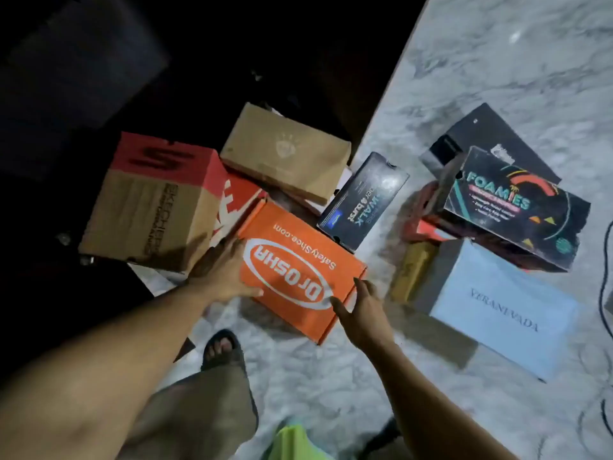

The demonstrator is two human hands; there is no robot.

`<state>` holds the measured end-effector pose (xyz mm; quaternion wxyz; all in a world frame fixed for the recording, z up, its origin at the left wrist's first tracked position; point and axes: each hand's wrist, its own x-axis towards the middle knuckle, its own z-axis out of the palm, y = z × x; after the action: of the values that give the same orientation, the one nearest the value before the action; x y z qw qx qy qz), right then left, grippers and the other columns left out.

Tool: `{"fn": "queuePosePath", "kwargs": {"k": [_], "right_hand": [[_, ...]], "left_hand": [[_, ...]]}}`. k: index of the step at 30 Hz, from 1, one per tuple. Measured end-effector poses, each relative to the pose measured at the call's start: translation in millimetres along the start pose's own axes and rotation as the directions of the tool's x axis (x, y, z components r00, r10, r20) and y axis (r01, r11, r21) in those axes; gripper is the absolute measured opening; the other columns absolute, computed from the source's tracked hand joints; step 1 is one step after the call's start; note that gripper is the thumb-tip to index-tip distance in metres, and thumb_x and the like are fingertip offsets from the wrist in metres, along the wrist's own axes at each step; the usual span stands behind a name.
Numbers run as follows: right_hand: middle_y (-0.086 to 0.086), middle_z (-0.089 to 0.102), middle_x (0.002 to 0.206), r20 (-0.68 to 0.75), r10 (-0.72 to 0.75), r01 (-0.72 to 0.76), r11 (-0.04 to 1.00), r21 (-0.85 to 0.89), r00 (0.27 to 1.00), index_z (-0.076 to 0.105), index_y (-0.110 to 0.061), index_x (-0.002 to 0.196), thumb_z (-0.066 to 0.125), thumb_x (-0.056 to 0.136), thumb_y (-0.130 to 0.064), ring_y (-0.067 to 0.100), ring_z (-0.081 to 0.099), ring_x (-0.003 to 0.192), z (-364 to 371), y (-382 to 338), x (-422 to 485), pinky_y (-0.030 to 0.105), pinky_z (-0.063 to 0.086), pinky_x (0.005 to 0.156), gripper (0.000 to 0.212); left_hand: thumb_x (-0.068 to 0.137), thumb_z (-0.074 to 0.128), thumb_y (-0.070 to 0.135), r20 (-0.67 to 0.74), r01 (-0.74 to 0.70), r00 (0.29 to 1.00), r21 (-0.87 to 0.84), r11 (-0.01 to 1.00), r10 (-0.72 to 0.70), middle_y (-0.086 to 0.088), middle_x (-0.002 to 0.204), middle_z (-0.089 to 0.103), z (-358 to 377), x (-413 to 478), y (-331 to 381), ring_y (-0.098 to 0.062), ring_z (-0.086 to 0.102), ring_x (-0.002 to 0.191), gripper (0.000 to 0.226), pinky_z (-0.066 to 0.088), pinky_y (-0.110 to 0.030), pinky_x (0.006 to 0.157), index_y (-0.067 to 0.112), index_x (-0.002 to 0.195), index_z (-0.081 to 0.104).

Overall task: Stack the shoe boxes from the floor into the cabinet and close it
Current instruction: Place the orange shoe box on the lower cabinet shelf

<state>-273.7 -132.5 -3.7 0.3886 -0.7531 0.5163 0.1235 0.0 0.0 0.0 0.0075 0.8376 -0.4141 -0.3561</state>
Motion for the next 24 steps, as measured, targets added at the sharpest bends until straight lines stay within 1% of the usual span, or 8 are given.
{"fn": "queuePosePath", "kwargs": {"k": [2,5,7,11,14,16,19,24], "right_hand": [[0.001,0.032,0.154,-0.038,0.019,-0.016,0.995,0.097,0.999,0.026,-0.021,0.152,0.059,0.083,-0.069,0.024,0.042,0.137,26,21,6,0.046,0.049,0.101,0.091],[-0.007,0.022,0.158,-0.068,-0.010,0.023,0.980,0.197,0.998,0.016,-0.032,0.152,0.058,0.070,-0.084,0.021,0.038,0.140,64,48,9,0.052,0.053,0.095,0.106],[-0.011,0.015,0.162,-0.095,-0.042,0.063,0.969,0.240,0.995,0.009,-0.033,0.154,0.063,0.066,-0.084,0.020,0.032,0.145,86,62,6,0.051,0.049,0.103,0.115],[-0.014,-0.002,0.165,-0.150,-0.088,0.128,0.950,0.284,0.985,-0.006,-0.031,0.157,0.067,0.060,-0.085,0.019,0.017,0.152,121,80,10,0.046,0.035,0.114,0.133],[-0.017,-0.007,0.165,-0.211,-0.142,0.204,0.928,0.312,0.967,-0.008,-0.031,0.157,0.069,0.064,-0.079,0.012,0.014,0.150,136,88,14,0.043,0.031,0.115,0.130],[-0.017,-0.006,0.165,-0.258,-0.182,0.262,0.910,0.321,0.949,-0.007,-0.032,0.157,0.071,0.069,-0.074,0.004,0.010,0.146,140,95,17,0.036,0.027,0.114,0.125],[-0.016,-0.004,0.165,-0.273,-0.232,0.315,0.894,0.319,0.934,-0.005,-0.033,0.157,0.070,0.069,-0.075,0.001,0.008,0.146,137,106,20,0.029,0.022,0.111,0.123],[-0.014,-0.003,0.166,-0.262,-0.230,0.313,0.886,0.343,0.937,-0.006,-0.033,0.157,0.070,0.061,-0.081,0.010,0.006,0.153,124,118,7,0.033,0.021,0.117,0.132]], "left_hand": [[0.036,0.078,0.079,-0.033,-0.068,0.997,-0.006,0.998,0.068,-0.005,0.155,0.031,32,18,-24,-0.030,0.035,0.141,0.140,0.037,-0.051,0.113,0.027,0.151,0.018],[0.024,0.084,0.074,-0.026,-0.003,1.000,0.058,0.998,0.004,-0.005,0.161,0.019,62,36,-51,-0.032,0.024,0.146,0.160,0.032,-0.055,0.115,0.028,0.154,0.003],[0.024,0.090,0.065,-0.048,0.023,0.999,0.089,0.996,-0.019,-0.004,0.161,0.014,74,39,-53,-0.033,0.019,0.148,0.163,0.029,-0.057,0.116,0.030,0.154,-0.003],[0.023,0.093,0.056,-0.116,0.024,0.993,0.128,0.991,-0.009,-0.009,0.156,0.022,87,45,-61,-0.036,0.023,0.145,0.163,0.033,-0.058,0.113,0.030,0.152,-0.003],[0.029,0.097,0.053,-0.171,0.040,0.985,0.165,0.985,-0.011,-0.013,0.160,0.013,101,48,-62,-0.038,0.010,0.149,0.164,0.020,-0.056,0.119,0.023,0.154,-0.005],[0.026,0.097,0.056,-0.229,0.060,0.973,0.185,0.981,-0.016,-0.018,0.158,0.015,109,47,-60,-0.041,0.011,0.148,0.167,0.018,-0.056,0.119,0.020,0.153,-0.005],[0.025,0.095,0.060,-0.262,0.132,0.962,0.206,0.970,-0.075,-0.020,0.153,0.021,123,37,-49,-0.042,0.020,0.143,0.168,0.024,-0.054,0.118,0.019,0.153,-0.006],[0.034,0.097,0.055,-0.232,0.180,0.958,0.028,0.983,-0.168,-0.016,0.149,0.019,157,-4,-27,-0.039,0.022,0.140,0.166,0.034,-0.055,0.110,0.023,0.152,-0.015]]}}
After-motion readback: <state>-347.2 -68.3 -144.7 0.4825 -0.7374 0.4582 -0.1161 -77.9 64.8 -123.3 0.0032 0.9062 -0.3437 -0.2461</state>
